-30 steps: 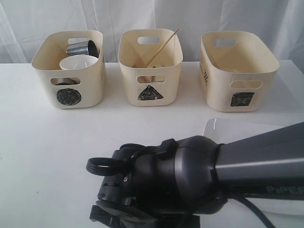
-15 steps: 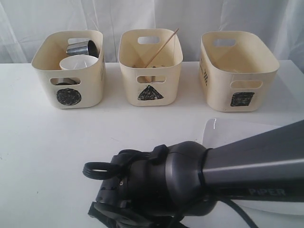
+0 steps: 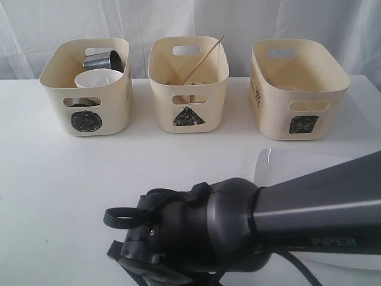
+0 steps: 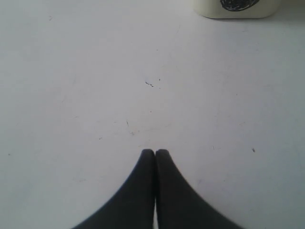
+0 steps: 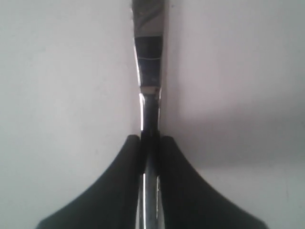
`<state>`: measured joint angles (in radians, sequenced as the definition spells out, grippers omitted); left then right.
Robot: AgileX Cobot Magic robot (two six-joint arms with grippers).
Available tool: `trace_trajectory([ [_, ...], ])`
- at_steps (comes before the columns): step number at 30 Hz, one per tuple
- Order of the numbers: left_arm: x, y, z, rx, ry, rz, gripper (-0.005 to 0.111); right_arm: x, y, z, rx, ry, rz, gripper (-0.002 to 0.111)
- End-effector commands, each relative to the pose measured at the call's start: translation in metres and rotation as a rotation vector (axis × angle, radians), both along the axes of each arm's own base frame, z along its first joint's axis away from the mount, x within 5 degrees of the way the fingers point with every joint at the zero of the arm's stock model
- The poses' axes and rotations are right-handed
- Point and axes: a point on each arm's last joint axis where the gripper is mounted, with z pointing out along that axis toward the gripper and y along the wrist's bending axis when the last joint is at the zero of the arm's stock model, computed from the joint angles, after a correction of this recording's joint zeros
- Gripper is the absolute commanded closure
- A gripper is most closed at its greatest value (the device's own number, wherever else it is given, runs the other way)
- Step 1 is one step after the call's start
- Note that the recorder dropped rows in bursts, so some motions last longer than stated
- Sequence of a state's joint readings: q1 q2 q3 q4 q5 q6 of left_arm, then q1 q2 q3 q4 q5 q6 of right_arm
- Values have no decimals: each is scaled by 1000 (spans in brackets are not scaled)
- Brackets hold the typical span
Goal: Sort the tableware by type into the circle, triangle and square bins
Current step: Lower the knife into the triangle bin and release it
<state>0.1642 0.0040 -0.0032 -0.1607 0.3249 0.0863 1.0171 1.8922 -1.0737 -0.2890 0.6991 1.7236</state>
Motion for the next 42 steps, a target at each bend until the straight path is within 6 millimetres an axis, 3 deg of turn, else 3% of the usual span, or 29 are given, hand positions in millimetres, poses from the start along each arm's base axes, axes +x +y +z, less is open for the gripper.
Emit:
trace_trajectory([
  [1,-1,-1,-3,-13,22,-2,107,6,-3,18,5,-115,92,108],
  [13,-1,-1,-3,-13,22,-2,107,7,-13,82,66,-329,277,108],
  [20,-1,-1,-3,-13,22,-2,107,11,-24,123,41,-557,397,108],
  [25,-1,-1,-3,-13,22,-2,107,19,-38,150,15,-724,356,108],
  [32,-1,-1,-3,-13,22,-2,107,64,-74,173,-44,-948,220,108],
  [42,-1,-1,-3,-13,22,-2,107,152,-105,169,-11,-1021,403,108],
])
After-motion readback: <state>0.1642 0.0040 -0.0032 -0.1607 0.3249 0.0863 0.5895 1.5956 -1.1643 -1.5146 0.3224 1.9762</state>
